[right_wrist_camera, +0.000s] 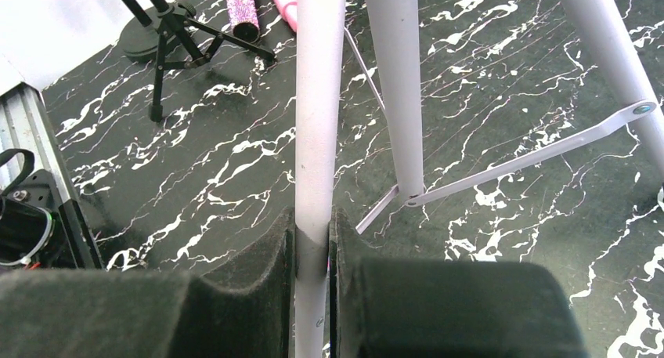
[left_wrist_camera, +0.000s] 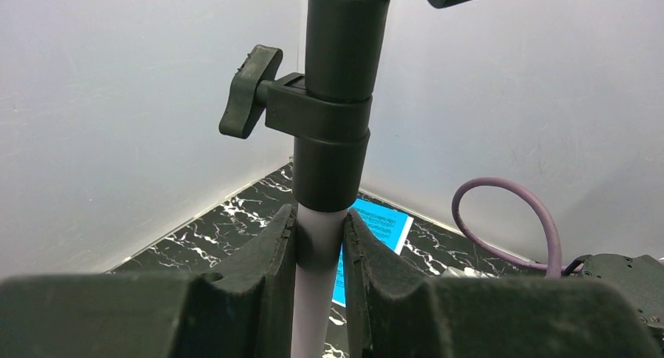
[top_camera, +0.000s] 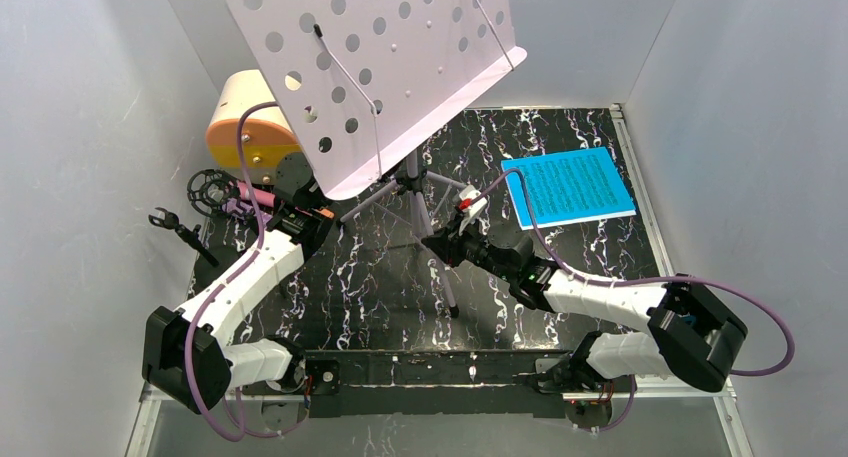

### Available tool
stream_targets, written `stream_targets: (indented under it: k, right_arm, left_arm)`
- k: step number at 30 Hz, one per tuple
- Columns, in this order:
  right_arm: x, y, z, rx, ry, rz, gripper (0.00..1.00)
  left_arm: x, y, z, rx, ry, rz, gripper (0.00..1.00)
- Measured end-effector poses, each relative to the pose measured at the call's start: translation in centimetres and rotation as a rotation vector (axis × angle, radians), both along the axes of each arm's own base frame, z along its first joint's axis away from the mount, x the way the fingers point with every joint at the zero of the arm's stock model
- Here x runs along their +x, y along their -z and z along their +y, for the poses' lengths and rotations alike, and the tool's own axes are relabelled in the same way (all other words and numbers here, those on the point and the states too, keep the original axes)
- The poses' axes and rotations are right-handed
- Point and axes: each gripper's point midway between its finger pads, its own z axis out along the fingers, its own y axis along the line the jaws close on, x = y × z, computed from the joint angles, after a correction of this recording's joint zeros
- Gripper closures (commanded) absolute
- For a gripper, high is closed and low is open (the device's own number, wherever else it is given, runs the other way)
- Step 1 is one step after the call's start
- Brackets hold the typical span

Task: Pack up the instrument practice props
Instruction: Close the music stand at the center of the board.

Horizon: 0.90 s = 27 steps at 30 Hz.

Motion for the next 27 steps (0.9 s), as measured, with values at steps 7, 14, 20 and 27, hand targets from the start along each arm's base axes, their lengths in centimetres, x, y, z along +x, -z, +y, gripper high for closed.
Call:
stream_targets:
  k: [7,14,20,27]
  right_arm:
    - [0.6,-0.2,0.1,0.004,0.013,-0.033,0.99]
    - [1.3,-0.5,0.7,0.034,0.025,-0.065,0.99]
    - [1.7,-0.7,1.0,0.044,0.028,-0.075,0.99]
    - [3.2,-2.8,1.6,0.073,0.059,-0.165,0.99]
  left_arm:
    - [0.0,-0.1,0.0,-0.005,-0.006,0.001,1.00]
    - [0.8,0.2,0.1,-0.011,-0.037,0.014,1.00]
    - [1.1,0.4,0.1,-0.013,-0.056,0.015,1.00]
    - [0.9,1.5,-0.7,0.003,-0.041,0.030,1.00]
